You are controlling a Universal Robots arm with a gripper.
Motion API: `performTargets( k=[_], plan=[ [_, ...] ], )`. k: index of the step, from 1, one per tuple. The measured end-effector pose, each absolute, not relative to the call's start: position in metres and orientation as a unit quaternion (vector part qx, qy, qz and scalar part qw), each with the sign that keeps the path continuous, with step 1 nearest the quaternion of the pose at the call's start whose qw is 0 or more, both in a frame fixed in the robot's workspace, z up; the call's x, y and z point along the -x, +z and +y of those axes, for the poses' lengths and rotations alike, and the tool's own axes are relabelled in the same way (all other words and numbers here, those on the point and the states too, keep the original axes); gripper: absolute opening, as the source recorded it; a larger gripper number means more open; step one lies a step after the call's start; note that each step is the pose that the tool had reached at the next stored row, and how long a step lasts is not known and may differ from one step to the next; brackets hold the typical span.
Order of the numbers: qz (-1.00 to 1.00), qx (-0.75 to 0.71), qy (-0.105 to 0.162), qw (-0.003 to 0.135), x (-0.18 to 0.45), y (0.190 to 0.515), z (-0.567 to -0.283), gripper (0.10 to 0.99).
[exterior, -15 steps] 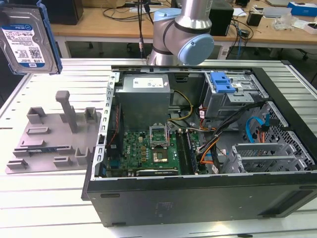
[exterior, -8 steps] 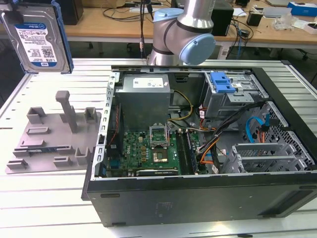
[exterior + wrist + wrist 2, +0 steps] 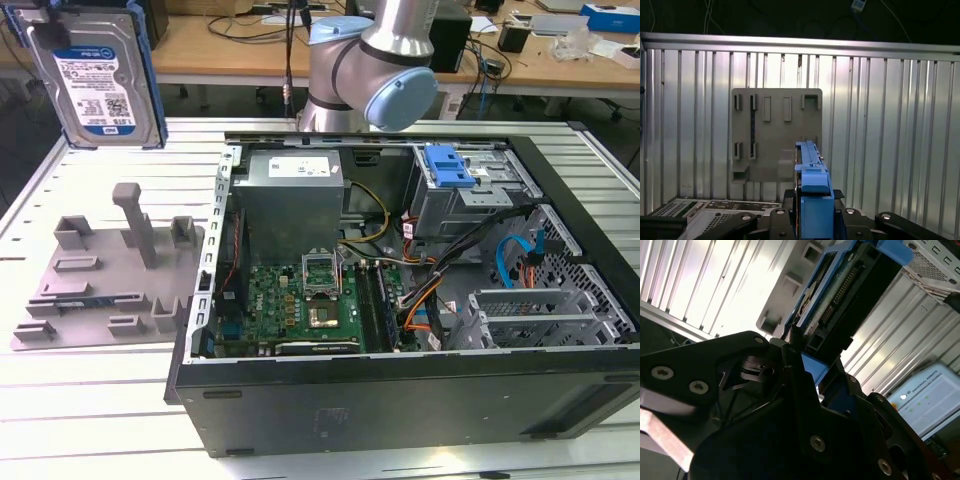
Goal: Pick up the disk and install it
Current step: 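Pick up the disk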
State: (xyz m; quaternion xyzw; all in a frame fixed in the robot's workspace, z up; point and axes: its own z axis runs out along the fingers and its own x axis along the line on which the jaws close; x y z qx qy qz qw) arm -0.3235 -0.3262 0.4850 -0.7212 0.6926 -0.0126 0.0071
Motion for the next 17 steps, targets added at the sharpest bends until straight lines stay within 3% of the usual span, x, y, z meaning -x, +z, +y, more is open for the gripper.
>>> performTargets(
  k=[17],
  plan=[
    [0.693,0.721,-0.017,0.013,0.255,0.487,-0.339,0.373]
  ],
)
